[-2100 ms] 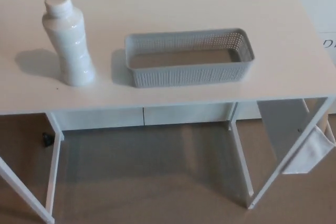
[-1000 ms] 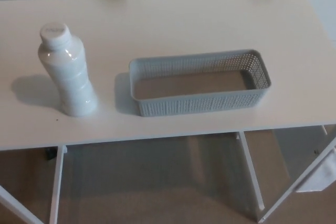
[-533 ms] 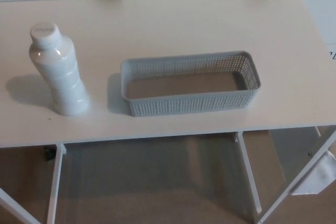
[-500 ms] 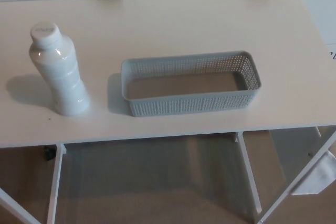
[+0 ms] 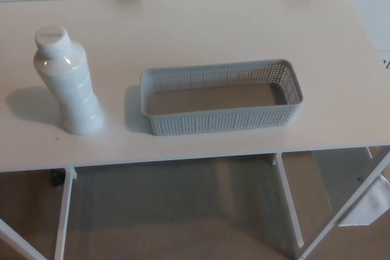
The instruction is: The robot walk up to a desk on which a bottle is kept on the left hand side and a container is kept on the right hand side. The robot uses its left hand to pick up the bottle and places it in the container.
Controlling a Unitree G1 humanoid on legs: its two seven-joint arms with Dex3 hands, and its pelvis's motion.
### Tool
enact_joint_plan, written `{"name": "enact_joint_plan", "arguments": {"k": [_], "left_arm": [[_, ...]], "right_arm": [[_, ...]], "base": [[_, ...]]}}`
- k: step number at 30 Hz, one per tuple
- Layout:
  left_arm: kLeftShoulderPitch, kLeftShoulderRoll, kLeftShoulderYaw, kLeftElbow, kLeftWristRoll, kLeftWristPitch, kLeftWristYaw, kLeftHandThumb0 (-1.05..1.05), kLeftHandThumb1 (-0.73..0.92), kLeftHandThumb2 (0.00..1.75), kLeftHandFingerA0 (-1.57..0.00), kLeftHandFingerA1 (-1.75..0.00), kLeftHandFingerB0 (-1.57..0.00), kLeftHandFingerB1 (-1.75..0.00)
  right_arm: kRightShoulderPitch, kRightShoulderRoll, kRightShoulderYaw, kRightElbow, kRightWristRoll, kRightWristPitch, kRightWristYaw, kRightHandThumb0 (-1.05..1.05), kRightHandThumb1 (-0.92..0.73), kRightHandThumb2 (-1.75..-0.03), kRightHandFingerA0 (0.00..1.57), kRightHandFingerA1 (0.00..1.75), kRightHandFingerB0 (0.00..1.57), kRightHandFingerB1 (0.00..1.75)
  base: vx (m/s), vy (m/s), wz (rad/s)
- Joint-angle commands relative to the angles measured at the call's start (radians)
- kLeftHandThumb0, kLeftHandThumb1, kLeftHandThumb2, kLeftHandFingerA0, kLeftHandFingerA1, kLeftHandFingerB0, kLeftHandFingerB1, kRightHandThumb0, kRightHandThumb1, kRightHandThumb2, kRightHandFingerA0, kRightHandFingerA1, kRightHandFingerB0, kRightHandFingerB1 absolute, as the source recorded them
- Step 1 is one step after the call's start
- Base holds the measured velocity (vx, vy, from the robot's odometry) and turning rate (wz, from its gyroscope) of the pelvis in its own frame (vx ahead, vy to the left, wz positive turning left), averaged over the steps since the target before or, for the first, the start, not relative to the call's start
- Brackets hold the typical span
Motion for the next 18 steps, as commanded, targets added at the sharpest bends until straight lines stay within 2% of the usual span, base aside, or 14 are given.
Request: {"name": "enact_joint_plan", "arguments": {"k": [1,2,9,11,12,13,15,18], "left_arm": [[0.006,-0.027,0.186,-0.143,0.0,-0.257,0.379,-0.64,0.62,0.59,0.0,0.0,0.0,0.0],[0.002,-0.013,0.21,-0.189,0.001,-0.242,0.389,-0.82,0.53,0.82,0.0,0.0,0.0,-0.08],[-0.066,0.051,0.29,-0.406,-0.022,-0.225,0.346,-0.79,0.5,0.8,0.0,0.0,0.0,-0.09],[-0.121,0.059,0.286,-0.484,-0.034,-0.219,0.302,-0.73,0.47,0.75,0.0,0.0,0.0,-0.06],[-0.137,0.062,0.28,-0.512,-0.038,-0.206,0.285,-0.66,0.44,0.75,0.0,-0.03,0.0,-0.08],[-0.161,0.061,0.268,-0.554,-0.047,-0.191,0.259,-0.64,0.42,0.72,0.0,0.0,0.0,-0.05],[-0.211,0.066,0.229,-0.631,-0.052,-0.138,0.22,-0.68,0.43,0.73,0.0,0.0,0.0,-0.04],[-0.25,0.054,0.211,-0.643,-0.065,-0.14,0.194,-0.64,0.39,0.69,0.0,0.0,0.0,-0.01]], "right_arm": [[-0.014,-0.019,0.003,0.008,-0.007,-0.002,-0.005,-0.35,-0.21,-0.51,0.99,0.54,0.75,0.47],[-0.01,-0.022,0.012,-0.003,-0.016,-0.017,-0.002,-0.42,-0.23,-0.55,0.98,0.55,0.75,0.48],[-0.028,-0.025,0.022,-0.016,-0.023,-0.023,0.0,-0.43,-0.24,-0.56,0.97,0.56,0.74,0.49],[-0.027,-0.024,0.026,-0.016,-0.025,-0.032,0.005,-0.43,-0.24,-0.55,0.97,0.55,0.71,0.48],[-0.024,-0.023,0.027,-0.019,-0.025,-0.035,0.007,-0.36,-0.25,-0.49,0.96,0.52,0.73,0.45],[-0.023,-0.022,0.028,-0.019,-0.026,-0.033,0.003,-0.4,-0.23,-0.53,0.97,0.54,0.73,0.47],[-0.033,-0.021,0.032,-0.013,-0.03,-0.026,-0.013,-0.4,-0.23,-0.53,0.98,0.54,0.73,0.47],[-0.034,-0.017,0.031,-0.018,-0.025,-0.033,0.0,-0.39,-0.22,-0.53,0.98,0.54,0.73,0.48]], "base": [[0.0,0.0,0.0],[0.0,0.0,0.0],[0.0,0.0,0.0],[0.0,0.0,0.0],[0.0,0.0,0.0],[0.0,0.0,0.0],[0.0,0.0,0.0],[0.0,0.0,0.0]]}}
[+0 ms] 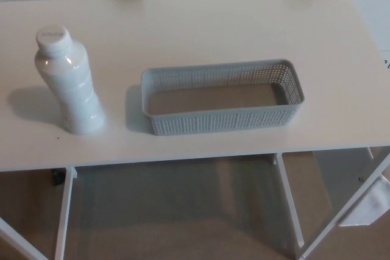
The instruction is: The robot walk up to a desk on which a bottle is kept on the left hand side and a container is kept on the right hand side. The robot uses its left hand to pick up the bottle and places it in the container.
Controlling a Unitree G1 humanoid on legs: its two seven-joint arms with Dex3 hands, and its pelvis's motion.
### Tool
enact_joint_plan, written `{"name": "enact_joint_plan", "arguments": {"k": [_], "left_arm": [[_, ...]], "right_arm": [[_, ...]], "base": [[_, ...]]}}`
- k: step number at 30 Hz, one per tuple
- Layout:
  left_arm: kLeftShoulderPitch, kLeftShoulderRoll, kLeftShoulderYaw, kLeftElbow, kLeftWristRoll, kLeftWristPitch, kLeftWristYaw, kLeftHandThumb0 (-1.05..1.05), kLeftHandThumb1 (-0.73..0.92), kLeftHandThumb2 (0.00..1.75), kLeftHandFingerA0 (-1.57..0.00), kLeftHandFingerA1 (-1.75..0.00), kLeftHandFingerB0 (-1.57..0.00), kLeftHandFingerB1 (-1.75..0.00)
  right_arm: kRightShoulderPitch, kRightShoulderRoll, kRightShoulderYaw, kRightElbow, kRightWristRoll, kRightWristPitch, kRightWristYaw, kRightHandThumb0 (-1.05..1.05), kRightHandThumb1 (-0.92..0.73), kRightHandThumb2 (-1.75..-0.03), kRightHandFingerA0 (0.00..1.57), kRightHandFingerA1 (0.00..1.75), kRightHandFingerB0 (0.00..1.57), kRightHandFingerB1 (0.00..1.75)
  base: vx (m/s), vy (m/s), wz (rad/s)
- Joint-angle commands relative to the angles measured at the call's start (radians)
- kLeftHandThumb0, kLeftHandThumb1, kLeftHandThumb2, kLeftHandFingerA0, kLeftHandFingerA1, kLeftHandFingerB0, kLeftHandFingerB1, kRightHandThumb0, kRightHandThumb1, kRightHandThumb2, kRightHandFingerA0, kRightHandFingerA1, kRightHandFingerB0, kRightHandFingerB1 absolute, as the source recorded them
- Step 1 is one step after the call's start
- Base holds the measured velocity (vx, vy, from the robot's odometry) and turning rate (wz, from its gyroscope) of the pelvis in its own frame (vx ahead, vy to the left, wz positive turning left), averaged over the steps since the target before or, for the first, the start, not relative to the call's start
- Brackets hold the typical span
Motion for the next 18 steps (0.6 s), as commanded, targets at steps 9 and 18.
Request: {"name": "enact_joint_plan", "arguments": {"k": [9,18], "left_arm": [[-0.265,0.012,-0.083,-0.208,-0.077,0.049,-0.037,-0.53,0.47,0.68,0.0,0.0,0.0,0.0],[-0.36,0.017,-0.194,-0.093,-0.043,0.088,-0.064,-0.72,0.45,0.77,0.0,0.0,0.0,0.0]], "right_arm": [[-0.016,-0.011,0.019,-0.052,-0.014,-0.018,-0.01,-0.33,-0.26,-0.49,0.95,0.52,0.75,0.45],[-0.036,-0.013,0.02,-0.028,-0.024,-0.023,-0.009,-0.39,-0.23,-0.53,0.97,0.54,0.74,0.47]], "base": [[0.0,0.0,0.0],[0.0,0.0,0.0]]}}
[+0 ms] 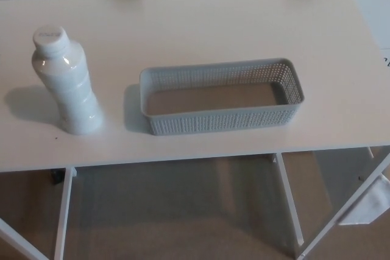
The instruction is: The robot walk up to a desk on which a bottle is kept on the left hand side and a container is kept on the right hand side. The robot uses its left hand to pick up the bottle and places it in the container.
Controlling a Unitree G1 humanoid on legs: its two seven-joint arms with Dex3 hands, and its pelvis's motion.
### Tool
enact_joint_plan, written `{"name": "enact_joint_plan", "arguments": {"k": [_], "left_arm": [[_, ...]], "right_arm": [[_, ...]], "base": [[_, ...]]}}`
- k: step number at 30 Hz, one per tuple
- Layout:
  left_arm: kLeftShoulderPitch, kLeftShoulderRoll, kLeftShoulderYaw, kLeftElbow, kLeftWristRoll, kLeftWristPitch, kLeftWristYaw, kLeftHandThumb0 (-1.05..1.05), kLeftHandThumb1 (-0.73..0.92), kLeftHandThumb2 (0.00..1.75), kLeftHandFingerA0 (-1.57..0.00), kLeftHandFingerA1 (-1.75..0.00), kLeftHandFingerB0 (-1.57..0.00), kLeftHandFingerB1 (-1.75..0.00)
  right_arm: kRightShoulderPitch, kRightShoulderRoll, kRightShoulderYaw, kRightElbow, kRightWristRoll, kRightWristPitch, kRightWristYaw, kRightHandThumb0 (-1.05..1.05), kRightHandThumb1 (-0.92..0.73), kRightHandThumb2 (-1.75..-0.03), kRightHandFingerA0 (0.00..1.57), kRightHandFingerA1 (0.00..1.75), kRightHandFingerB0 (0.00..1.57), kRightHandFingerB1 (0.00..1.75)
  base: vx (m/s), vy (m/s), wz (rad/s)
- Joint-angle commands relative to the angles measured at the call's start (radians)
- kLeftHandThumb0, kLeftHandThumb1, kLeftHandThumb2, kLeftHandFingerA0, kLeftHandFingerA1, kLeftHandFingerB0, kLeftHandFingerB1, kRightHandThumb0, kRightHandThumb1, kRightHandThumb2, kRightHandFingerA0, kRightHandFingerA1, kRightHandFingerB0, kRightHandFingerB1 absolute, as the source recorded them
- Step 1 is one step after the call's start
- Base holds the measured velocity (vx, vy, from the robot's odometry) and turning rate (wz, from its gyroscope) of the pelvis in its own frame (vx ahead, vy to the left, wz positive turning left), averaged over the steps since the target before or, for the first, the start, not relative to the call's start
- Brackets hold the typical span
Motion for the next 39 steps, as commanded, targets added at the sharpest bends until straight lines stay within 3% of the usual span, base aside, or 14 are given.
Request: {"name": "enact_joint_plan", "arguments": {"k": [1,32,37,39], "left_arm": [[-0.047,0.012,-0.058,0.08,0.013,0.039,-0.037,-0.72,0.45,0.77,0.0,0.0,0.0,0.0],[0.133,0.02,-0.096,0.139,-0.005,-0.048,-0.169,-0.69,0.43,0.75,0.0,0.0,0.0,0.0],[0.094,0.019,-0.099,0.175,-0.001,-0.043,-0.164,-0.65,0.41,0.72,0.0,0.0,0.0,0.0],[0.076,0.016,-0.104,0.183,0.001,-0.028,-0.158,-0.53,0.36,0.69,0.0,-0.09,0.0,-0.08]], "right_arm": [[-0.017,-0.012,0.002,0.012,-0.006,-0.014,-0.01,-0.39,-0.23,-0.53,0.97,0.54,0.74,0.47],[-0.032,-0.014,0.038,0.006,-0.041,-0.033,-0.052,-0.44,-0.24,-0.55,0.97,0.54,0.75,0.48],[-0.039,-0.014,0.044,0.003,-0.048,-0.036,-0.059,-0.44,-0.23,-0.55,0.97,0.54,0.75,0.48],[-0.036,-0.014,0.046,-0.008,-0.049,-0.033,-0.057,-0.44,-0.24,-0.55,0.97,0.54,0.75,0.48]], "base": [[0.0,0.0,0.0],[0.0,0.0,0.0],[0.0,0.0,0.0],[0.0,0.0,0.0]]}}
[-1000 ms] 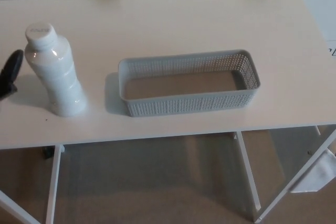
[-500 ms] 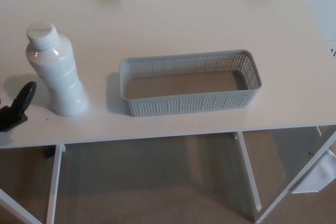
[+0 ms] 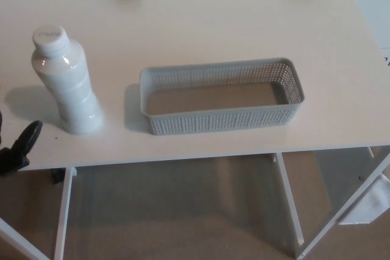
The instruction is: The robot walk up to a desk on which a bottle is kept on the left hand side and a container is kept on the right hand side. The robot uses its left hand to pick up the bottle and places it in the container.
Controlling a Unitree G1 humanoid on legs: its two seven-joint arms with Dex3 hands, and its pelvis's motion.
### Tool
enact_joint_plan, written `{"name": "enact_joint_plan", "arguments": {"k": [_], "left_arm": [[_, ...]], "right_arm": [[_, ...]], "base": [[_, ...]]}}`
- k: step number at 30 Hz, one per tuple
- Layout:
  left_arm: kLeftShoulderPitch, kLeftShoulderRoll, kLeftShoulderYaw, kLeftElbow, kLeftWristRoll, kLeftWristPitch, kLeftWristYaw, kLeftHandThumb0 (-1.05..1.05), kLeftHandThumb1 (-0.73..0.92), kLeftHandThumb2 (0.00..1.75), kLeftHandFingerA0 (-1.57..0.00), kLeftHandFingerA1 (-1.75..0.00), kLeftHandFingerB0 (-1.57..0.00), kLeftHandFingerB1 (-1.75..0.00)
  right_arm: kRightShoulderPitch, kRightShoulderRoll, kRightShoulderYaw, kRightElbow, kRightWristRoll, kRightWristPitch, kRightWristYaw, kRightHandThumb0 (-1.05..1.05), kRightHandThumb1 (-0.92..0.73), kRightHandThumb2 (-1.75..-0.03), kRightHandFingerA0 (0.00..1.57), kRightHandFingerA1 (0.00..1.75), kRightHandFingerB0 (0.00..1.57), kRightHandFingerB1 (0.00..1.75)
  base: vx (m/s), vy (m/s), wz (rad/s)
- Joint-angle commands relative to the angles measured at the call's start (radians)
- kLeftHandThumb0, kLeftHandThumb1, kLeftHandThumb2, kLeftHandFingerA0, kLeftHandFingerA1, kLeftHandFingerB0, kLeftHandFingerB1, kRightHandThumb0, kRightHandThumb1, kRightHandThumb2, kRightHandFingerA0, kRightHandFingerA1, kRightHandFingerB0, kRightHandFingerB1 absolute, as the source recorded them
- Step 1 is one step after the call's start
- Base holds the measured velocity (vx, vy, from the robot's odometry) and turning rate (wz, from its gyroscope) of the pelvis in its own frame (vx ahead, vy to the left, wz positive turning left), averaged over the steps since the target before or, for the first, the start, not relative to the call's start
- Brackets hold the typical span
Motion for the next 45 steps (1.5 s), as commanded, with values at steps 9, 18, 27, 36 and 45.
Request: {"name": "enact_joint_plan", "arguments": {"k": [9,18,27,36,45], "left_arm": [[-0.252,0.041,0.02,0.199,-0.095,0.176,-0.11,-0.48,0.33,0.67,0.0,-0.08,0.0,-0.1],[-0.436,0.123,-0.062,0.431,-0.033,0.184,-0.235,-0.48,0.33,0.7,0.0,-0.15,0.0,-0.14],[-0.547,0.105,-0.11,0.54,-0.014,0.17,-0.247,-0.5,0.39,0.53,0.0,-0.2,0.0,-0.19],[-0.563,0.035,-0.168,0.497,0.0,0.163,-0.248,-0.5,0.33,0.72,0.0,-0.18,0.0,-0.17],[-0.566,-0.004,-0.216,0.463,0.025,0.163,-0.237,-0.53,0.34,0.74,0.0,-0.19,0.0,-0.16]], "right_arm": [[-0.009,-0.01,0.019,-0.023,-0.021,-0.019,-0.02,-0.48,-0.22,-0.55,0.97,0.53,0.77,0.48],[-0.042,-0.012,0.023,-0.017,-0.016,-0.003,-0.02,-0.46,-0.24,-0.56,0.96,0.54,0.8,0.49],[-0.052,-0.011,0.033,-0.035,-0.02,-0.015,-0.026,-0.47,-0.23,-0.55,0.98,0.53,0.81,0.49],[-0.059,-0.013,0.047,-0.08,-0.029,-0.016,-0.041,-0.5,-0.23,-0.57,0.99,0.54,0.82,0.5],[-0.079,-0.021,0.073,-0.094,-0.051,-0.027,-0.064,-0.45,-0.26,-0.5,1.01,0.5,0.86,0.46]], "base": [[0.0,0.0,0.0],[0.0,0.0,0.0],[0.0,0.0,0.0],[0.0,0.0,0.0],[0.0,0.0,0.0]]}}
